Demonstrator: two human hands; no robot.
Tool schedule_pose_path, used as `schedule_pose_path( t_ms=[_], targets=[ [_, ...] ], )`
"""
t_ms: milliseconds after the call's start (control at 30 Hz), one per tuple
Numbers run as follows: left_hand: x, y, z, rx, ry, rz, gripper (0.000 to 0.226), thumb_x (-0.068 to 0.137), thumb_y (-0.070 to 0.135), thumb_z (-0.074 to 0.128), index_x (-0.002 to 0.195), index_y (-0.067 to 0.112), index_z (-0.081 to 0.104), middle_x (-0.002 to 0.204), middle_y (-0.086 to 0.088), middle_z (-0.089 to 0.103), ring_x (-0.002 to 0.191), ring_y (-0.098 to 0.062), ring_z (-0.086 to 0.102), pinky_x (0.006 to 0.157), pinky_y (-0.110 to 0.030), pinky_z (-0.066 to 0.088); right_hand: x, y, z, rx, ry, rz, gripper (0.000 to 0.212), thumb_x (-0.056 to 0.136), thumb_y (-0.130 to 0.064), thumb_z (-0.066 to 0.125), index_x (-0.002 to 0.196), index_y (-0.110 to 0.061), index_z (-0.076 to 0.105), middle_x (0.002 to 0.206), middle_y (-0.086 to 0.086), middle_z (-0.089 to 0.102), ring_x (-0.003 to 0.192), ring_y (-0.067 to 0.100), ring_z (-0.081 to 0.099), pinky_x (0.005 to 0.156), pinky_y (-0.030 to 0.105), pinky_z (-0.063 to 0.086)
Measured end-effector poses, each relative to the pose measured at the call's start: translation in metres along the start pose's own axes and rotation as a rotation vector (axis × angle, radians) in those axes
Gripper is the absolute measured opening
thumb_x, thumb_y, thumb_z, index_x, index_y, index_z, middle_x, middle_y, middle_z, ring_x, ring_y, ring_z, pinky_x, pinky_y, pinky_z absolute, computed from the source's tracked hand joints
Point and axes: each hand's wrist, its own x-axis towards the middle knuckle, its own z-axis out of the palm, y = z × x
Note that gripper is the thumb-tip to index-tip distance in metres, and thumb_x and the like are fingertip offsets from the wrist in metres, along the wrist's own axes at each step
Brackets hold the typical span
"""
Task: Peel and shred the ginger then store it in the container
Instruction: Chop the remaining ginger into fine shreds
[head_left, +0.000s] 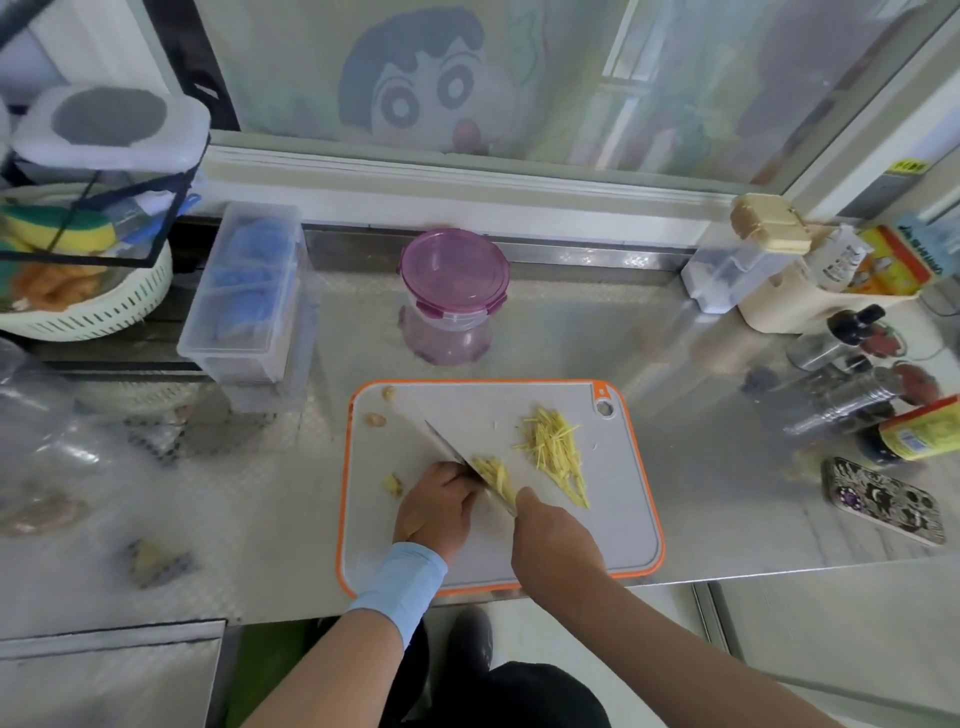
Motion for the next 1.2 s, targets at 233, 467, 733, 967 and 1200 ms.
schedule_pose_path(
  t_ms=[233,467,733,967,1200],
  targets=[
    [-0.002,0.001,0.002,0.009,-0.004,-0.028,0.032,0.083,0.025,0.043,0.084,0.020,0.075,0.091,0.007,0.067,0.095,-0.009,0.050,0.064,-0.027,0.055,0.007,-0.002,0.000,-0.014,0.000,-0.029,0.024,0.090,0.000,0.042,0.103,-0.019,0.034,0.073,-0.002,0.041,0.073,0.023,0.050,0.052,0.027,0.037],
    [-0.004,0.001,0.005,0.005,-0.002,-0.078,0.032,0.084,0.030,0.042,0.082,0.026,0.074,0.094,0.012,0.067,0.095,-0.006,0.049,0.070,-0.022,0.051,0.020,-0.015,-0.005,-0.004,0.027,-0.078,0.024,0.093,-0.005,0.041,0.115,-0.016,0.041,0.086,0.001,0.048,0.078,0.022,0.049,0.064,0.029,0.039],
    [-0.005,0.004,0.003,0.017,0.032,-0.060,0.030,0.083,0.028,0.045,0.083,0.025,0.075,0.093,0.009,0.066,0.093,-0.004,0.052,0.071,-0.020,0.051,0.005,0.003,-0.003,-0.041,0.000,-0.067,0.023,0.090,-0.001,0.042,0.103,-0.019,0.036,0.076,-0.001,0.045,0.073,0.023,0.050,0.055,0.029,0.037],
    [-0.004,0.003,0.005,0.024,0.021,-0.067,0.029,0.084,0.029,0.046,0.084,0.026,0.074,0.095,0.009,0.065,0.095,-0.004,0.052,0.070,-0.016,0.047,0.022,-0.013,-0.009,-0.027,0.027,-0.125,0.024,0.093,-0.005,0.041,0.116,-0.014,0.041,0.088,0.004,0.053,0.076,0.023,0.050,0.060,0.030,0.039],
    [-0.003,0.007,0.001,0.051,0.039,0.004,0.027,0.084,0.024,0.048,0.083,0.022,0.074,0.090,0.008,0.066,0.094,-0.007,0.051,0.074,-0.014,0.042,0.010,0.000,-0.002,-0.014,0.015,-0.077,0.025,0.089,0.000,0.042,0.101,-0.020,0.032,0.072,-0.003,0.042,0.073,0.022,0.053,0.051,0.026,0.037]
  ],
)
